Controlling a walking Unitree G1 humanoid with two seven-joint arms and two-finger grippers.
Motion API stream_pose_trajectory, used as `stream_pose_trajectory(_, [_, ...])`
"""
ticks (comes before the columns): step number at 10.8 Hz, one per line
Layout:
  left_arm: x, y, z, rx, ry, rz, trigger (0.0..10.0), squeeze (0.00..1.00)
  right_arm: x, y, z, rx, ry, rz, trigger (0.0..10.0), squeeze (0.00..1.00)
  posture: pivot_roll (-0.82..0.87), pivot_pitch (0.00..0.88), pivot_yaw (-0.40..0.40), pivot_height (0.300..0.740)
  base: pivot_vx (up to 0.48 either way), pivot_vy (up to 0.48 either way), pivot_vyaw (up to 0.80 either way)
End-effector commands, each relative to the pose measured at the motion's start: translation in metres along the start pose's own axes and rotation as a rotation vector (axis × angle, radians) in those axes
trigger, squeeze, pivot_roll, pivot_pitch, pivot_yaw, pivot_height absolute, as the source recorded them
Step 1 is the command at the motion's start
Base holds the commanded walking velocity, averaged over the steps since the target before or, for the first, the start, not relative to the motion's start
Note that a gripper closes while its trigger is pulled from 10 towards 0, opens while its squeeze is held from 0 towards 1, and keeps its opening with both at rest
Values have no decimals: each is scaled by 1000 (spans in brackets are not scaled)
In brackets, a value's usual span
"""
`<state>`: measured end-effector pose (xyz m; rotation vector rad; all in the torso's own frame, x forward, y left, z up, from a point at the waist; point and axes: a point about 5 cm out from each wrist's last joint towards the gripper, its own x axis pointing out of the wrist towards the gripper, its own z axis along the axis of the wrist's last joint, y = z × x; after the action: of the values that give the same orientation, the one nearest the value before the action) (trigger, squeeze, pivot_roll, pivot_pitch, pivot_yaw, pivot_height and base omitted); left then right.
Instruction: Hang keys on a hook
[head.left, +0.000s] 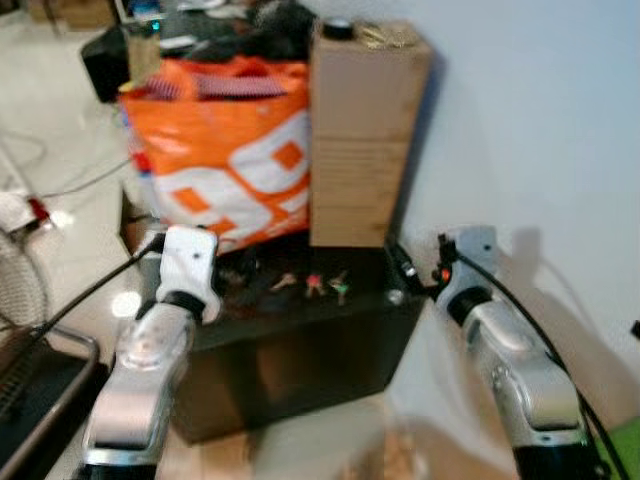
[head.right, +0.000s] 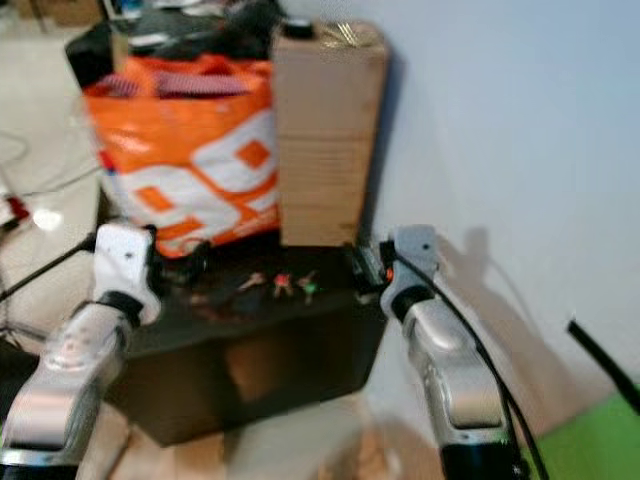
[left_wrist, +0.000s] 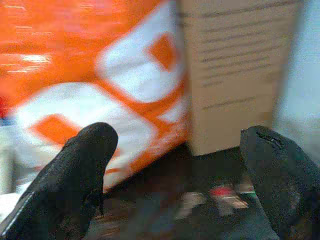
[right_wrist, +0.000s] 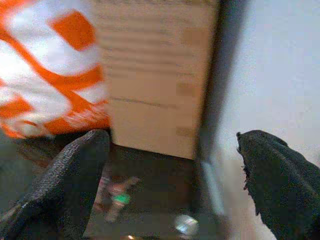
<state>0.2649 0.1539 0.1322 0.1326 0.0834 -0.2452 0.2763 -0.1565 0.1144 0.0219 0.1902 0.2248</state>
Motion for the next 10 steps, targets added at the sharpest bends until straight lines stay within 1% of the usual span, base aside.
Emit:
stream_pose_trajectory(1, [-1, 7, 4, 26, -8, 21, 10000, 125, 3, 3, 7, -4, -22, 10, 10000, 1000, 62, 0, 1, 740, 401, 0, 800])
stream_pose_trajectory(8, [-1, 7, 3, 28, -8, 24, 10000, 125, 4, 2, 5, -30, -6, 26, 10000, 1000, 67, 0, -4, 740, 400, 0, 800])
stream_pose_trajectory(10, [-1, 7, 3, 27, -7, 22, 10000, 118, 2, -3, 1, -69, 28, 61, 10000, 1000, 66, 0, -5, 740, 399, 0, 0])
